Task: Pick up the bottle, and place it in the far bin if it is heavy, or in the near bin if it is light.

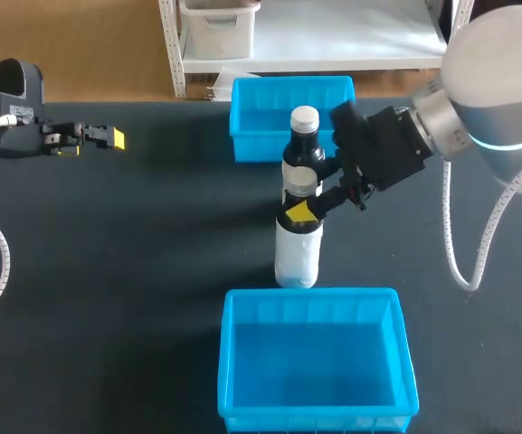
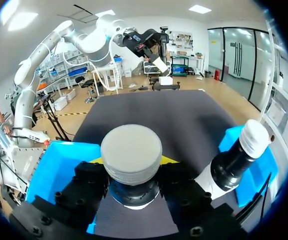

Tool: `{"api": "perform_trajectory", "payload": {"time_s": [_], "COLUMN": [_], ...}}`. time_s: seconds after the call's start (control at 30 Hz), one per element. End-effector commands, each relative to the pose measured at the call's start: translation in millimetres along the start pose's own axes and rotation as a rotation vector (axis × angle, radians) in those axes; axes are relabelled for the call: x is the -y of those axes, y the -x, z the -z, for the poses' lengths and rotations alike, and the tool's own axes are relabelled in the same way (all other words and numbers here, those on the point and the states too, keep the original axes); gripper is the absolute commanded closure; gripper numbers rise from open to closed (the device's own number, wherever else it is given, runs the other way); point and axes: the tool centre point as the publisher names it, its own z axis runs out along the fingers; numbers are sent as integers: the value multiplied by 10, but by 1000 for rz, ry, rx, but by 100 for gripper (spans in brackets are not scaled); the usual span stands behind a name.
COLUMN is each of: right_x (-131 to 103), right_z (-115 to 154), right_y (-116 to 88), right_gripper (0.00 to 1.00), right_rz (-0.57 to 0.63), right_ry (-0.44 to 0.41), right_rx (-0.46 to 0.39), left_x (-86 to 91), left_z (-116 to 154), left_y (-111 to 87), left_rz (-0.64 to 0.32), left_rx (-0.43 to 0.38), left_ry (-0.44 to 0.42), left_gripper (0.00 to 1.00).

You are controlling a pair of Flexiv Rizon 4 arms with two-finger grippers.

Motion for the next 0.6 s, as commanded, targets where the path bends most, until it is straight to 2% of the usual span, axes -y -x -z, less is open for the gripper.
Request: {"api": "perform_trajectory", "payload": {"time_s": [0.03, 0.6], "right_x": [-22, 233], "right_z": [148, 1013], "right_y": [-72, -316], "right_gripper": [100, 100], "right_rz": [-9, -92], "right_ry": [-26, -240], "right_rx": [-4, -39], "left_x": [0, 0], "left_z": [0, 0], "left_y": [0, 0], "left_rz": [0, 0], "left_rx": [0, 0], "left_ry": [0, 0], "left_gripper": [0, 0]}}
